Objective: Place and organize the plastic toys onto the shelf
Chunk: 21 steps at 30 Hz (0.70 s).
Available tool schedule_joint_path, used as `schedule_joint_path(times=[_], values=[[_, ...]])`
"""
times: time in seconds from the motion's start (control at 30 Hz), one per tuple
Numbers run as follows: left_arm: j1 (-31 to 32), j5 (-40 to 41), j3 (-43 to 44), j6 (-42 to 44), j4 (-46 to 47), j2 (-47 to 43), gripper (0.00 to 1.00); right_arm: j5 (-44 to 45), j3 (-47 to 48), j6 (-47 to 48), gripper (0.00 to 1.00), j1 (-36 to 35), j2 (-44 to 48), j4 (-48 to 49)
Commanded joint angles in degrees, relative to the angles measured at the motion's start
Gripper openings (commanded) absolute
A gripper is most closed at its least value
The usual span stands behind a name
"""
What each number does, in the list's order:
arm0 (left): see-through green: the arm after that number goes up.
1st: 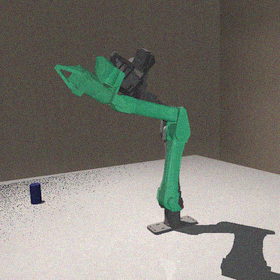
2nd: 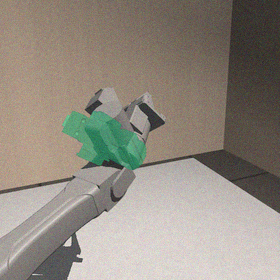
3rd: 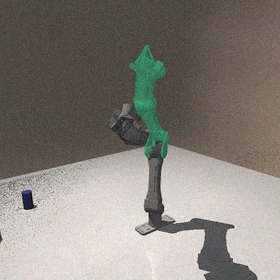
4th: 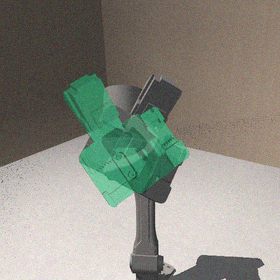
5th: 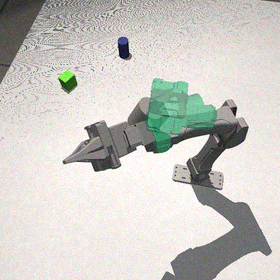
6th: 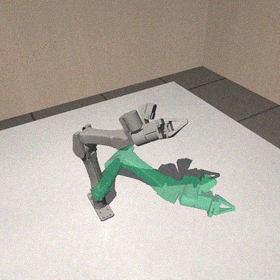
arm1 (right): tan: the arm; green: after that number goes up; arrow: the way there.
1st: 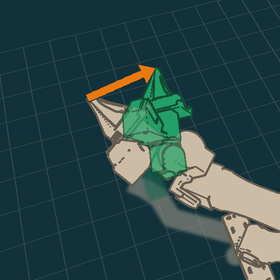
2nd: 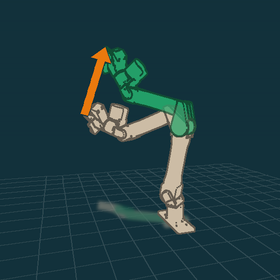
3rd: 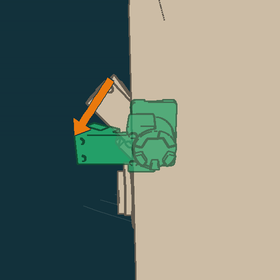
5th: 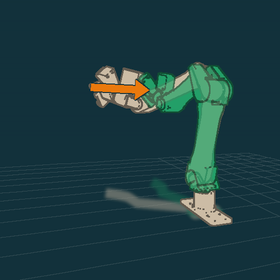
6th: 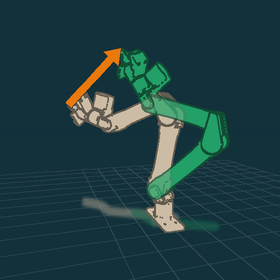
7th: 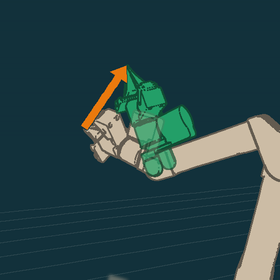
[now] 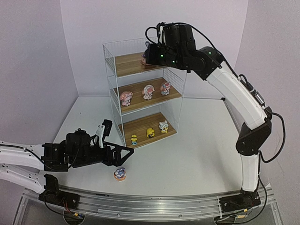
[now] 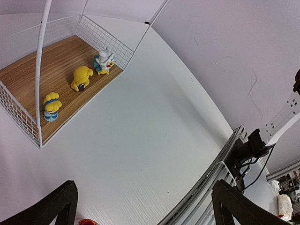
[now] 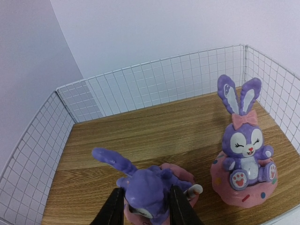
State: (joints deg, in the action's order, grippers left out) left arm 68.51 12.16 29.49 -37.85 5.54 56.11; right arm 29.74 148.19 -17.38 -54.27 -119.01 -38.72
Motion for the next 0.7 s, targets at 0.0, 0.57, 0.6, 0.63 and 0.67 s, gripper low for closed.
schedule_joint_path(times=[0.0, 0.57, 0.6, 0.63, 0.67], values=[[-0.14, 0.59, -0.24, -0.37, 1.50, -1.22, 1.00, -4.08, -3.17, 2.62, 0.28, 0.62, 2.50, 3.60], [-0.19, -0.03, 0.33, 0.83, 2.91, -0.54, 1.00, -14.73, -14.11, 8.68, 0.39, 2.60, 10.07, 9.62], [-0.15, 0.01, 0.37, 0.81, 2.90, -0.38, 1.00, -14.54, -13.92, 8.94, 0.39, 2.59, 10.17, 9.68], [-0.14, 0.04, 0.43, 0.82, 2.90, -0.18, 1.00, -14.22, -13.68, 9.01, 0.39, 2.59, 10.30, 9.71], [-0.13, 0.05, 0.48, 0.82, 2.92, 0.06, 1.00, -14.29, -13.22, 9.20, 0.39, 2.59, 10.38, 9.71]])
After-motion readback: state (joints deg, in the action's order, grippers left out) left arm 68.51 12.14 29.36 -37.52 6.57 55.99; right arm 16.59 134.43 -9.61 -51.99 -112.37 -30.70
